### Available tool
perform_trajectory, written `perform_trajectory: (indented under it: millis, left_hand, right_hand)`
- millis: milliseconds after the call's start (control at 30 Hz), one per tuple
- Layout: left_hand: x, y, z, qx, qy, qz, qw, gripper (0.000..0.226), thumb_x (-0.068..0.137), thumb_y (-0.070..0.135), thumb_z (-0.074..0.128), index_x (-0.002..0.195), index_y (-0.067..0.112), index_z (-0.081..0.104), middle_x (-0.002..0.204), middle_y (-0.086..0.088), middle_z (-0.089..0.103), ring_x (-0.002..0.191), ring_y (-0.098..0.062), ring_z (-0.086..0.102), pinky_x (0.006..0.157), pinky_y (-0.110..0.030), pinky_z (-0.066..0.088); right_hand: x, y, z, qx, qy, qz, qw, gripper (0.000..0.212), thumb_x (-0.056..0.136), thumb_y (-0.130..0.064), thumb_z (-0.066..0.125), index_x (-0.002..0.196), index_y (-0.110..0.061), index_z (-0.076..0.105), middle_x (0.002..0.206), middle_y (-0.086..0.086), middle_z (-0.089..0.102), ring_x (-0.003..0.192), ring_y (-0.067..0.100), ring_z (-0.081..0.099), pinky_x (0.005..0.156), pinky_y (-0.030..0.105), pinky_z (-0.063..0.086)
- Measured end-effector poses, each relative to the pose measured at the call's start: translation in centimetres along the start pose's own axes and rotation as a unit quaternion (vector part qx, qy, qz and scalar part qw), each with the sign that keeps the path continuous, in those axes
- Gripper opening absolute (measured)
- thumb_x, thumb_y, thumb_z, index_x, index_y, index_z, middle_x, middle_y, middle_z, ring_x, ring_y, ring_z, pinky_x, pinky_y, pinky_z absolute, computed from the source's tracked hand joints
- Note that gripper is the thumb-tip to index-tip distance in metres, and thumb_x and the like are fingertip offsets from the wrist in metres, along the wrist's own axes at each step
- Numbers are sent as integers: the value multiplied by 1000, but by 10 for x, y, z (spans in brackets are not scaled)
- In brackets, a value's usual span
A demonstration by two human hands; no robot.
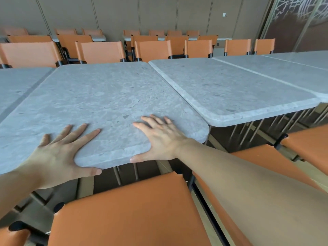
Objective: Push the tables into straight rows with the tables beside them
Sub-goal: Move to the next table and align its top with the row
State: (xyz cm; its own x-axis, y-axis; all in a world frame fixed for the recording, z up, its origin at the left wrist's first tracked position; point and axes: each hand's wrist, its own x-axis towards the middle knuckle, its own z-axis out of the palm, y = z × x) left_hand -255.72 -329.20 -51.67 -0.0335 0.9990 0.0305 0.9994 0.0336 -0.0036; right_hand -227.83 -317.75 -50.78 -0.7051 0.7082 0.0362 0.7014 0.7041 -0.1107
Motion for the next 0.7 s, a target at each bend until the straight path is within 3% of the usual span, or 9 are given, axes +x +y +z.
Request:
perform_trajectory:
  millis: [300, 500, 567, 700]
  left_hand:
    - [3, -4, 3, -25, 10, 10, 1000, 116, 42, 111, 25, 143, 72, -14, 163, 24, -9, 157, -17, -2, 121, -55, 8]
    - [-1, -4, 9, -56, 91, 36, 994, 121, 50, 110, 24, 154, 48, 29, 159, 18, 16, 149, -12, 15, 121, -56, 12]
    - [4, -7, 12, -64, 99, 43, 992, 117, 52, 108, 28, 153, 48, 29, 158, 16, 20, 149, -14, 19, 122, -58, 14]
    - [29, -32, 29, -48, 81, 53, 994, 114, 54, 104, 45, 153, 60, 14, 165, 13, 20, 155, -19, 19, 120, -64, 20]
  right_hand:
    - [0, -1, -1, -2, -1, -3, 1000, 111, 73, -89, 55, 160, -35, 12, 170, -2, 5, 157, 20, -4, 125, 55, -1]
    - [2, 1, -1, -3, -3, -5, 1000, 111, 73, -89, 55, 160, -35, 12, 170, 0, 4, 157, 21, -4, 125, 56, -1]
    - [5, 2, -1, -5, -1, -5, 1000, 111, 73, -89, 55, 160, -35, 12, 170, 0, 5, 157, 21, -3, 125, 56, -1]
    - [15, 5, 0, -2, 4, -3, 1000, 110, 73, -88, 55, 160, -34, 14, 170, -1, 7, 157, 21, -2, 125, 56, -1]
